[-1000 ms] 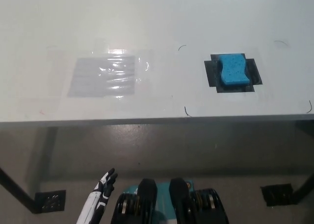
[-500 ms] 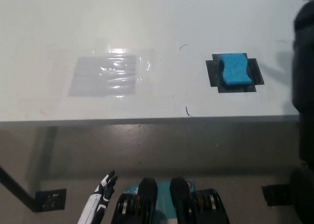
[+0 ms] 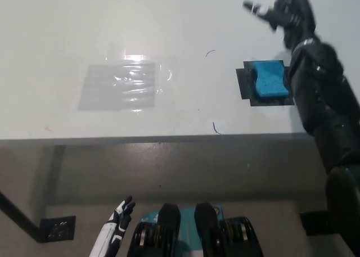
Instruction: A soft sponge is kept on the balc marked spot on the table infront of the robot and it uses its right hand fist to press down on it and drrags it across the table in a back and forth manner twice to clean it
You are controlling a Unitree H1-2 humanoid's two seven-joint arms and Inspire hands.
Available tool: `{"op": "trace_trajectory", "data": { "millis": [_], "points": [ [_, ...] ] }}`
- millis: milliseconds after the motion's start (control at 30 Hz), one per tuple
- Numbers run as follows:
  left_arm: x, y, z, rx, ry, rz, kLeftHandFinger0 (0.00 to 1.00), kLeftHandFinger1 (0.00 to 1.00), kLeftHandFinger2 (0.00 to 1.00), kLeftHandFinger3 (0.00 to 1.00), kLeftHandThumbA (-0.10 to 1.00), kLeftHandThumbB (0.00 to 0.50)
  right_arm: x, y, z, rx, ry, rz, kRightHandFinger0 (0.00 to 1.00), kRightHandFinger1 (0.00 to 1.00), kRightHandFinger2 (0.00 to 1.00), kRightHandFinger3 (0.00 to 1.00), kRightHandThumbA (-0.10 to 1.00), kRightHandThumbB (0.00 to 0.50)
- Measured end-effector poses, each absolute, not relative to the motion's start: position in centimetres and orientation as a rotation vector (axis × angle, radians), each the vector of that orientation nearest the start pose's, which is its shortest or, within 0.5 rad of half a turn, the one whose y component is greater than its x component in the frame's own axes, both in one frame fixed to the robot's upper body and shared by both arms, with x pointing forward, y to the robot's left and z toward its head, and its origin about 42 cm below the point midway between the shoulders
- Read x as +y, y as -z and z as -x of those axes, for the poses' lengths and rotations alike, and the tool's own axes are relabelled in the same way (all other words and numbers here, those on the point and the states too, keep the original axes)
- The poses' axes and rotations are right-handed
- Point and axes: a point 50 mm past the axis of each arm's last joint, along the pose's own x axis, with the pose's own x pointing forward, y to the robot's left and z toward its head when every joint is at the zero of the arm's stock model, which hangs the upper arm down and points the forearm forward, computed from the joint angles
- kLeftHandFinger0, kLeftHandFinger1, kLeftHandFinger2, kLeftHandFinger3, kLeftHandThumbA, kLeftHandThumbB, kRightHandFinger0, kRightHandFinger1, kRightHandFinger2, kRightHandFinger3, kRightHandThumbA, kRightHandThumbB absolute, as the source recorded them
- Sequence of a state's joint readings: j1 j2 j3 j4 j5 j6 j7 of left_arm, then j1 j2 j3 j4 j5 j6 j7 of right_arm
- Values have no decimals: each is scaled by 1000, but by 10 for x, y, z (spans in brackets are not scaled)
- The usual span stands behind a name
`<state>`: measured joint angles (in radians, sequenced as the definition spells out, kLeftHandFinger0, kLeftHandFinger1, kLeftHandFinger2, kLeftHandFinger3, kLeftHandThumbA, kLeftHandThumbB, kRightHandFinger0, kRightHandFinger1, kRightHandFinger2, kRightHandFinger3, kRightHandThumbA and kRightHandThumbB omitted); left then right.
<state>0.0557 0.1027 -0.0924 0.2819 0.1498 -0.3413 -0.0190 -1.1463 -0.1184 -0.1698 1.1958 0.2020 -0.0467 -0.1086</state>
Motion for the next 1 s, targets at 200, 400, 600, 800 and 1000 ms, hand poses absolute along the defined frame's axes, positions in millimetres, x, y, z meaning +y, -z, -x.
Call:
{"op": "trace_trajectory", "data": {
  "millis": [200, 400, 600, 800, 1000],
  "points": [
    [223, -29, -250, -30, 155, -238, 1000, 1000, 1000, 1000, 1000, 96, -191, -231, -572, 147, 99, -125, 0, 0, 233, 245, 1000, 105],
    [223, -31, -251, -44, 157, -237, 1000, 1000, 1000, 1000, 1000, 86, -199, -201, -561, 203, 119, -125, 0, 0, 274, 363, 1000, 83],
    [222, -32, -252, -56, 160, -239, 1000, 1000, 1000, 1000, 1000, 87, -205, -179, -551, 213, 134, -135, 0, 0, 196, 338, 1000, 74],
    [222, -33, -253, -60, 160, -240, 1000, 1000, 1000, 1000, 1000, 79, -207, -170, -546, 211, 142, -150, 0, 0, 137, 254, 1000, 52],
    [222, -33, -253, -61, 161, -240, 1000, 1000, 1000, 1000, 1000, 76, -206, -167, -544, 204, 140, -147, 0, 0, 145, 277, 1000, 70]
  ]
}}
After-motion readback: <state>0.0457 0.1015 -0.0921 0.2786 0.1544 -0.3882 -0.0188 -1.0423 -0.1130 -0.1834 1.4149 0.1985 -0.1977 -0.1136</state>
